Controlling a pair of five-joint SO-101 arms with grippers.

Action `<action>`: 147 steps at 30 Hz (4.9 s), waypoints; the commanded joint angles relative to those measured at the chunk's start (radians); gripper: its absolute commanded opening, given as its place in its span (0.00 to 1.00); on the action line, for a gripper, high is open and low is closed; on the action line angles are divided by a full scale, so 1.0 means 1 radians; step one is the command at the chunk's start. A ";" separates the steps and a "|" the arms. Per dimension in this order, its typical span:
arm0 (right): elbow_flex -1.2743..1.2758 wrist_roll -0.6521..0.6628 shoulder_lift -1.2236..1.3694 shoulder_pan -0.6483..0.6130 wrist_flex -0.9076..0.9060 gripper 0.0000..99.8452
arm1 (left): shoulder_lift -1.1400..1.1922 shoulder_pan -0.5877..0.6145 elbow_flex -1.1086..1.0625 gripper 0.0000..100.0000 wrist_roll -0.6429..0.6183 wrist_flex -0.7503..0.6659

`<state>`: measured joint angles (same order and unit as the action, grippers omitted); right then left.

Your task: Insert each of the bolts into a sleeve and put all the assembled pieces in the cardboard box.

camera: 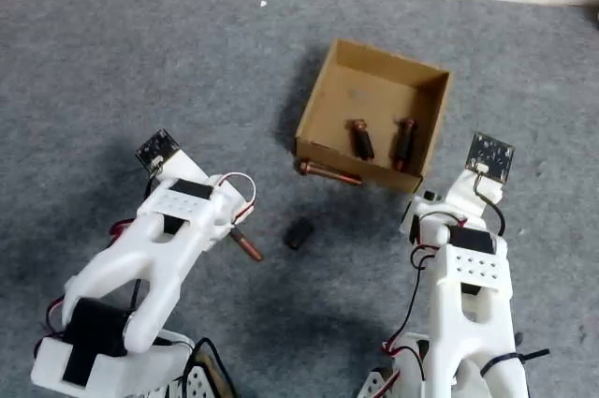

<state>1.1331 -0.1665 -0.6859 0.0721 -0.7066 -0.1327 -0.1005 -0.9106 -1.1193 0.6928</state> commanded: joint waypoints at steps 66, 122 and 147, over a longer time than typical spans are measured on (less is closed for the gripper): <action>-0.067 0.195 -0.383 -0.461 0.031 0.00 | -1.391 -0.085 -0.441 0.00 0.462 -0.347; 0.699 0.540 -1.018 -0.684 0.409 0.00 | -1.650 -0.315 -0.716 0.00 0.562 -0.496; 0.700 0.540 -1.009 -0.639 0.403 0.00 | -1.652 -0.380 -0.558 0.23 0.600 -0.026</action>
<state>1.6763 0.3675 -1.6771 -0.6030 -0.3122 -1.7729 -0.5102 -1.5597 -0.4841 0.6406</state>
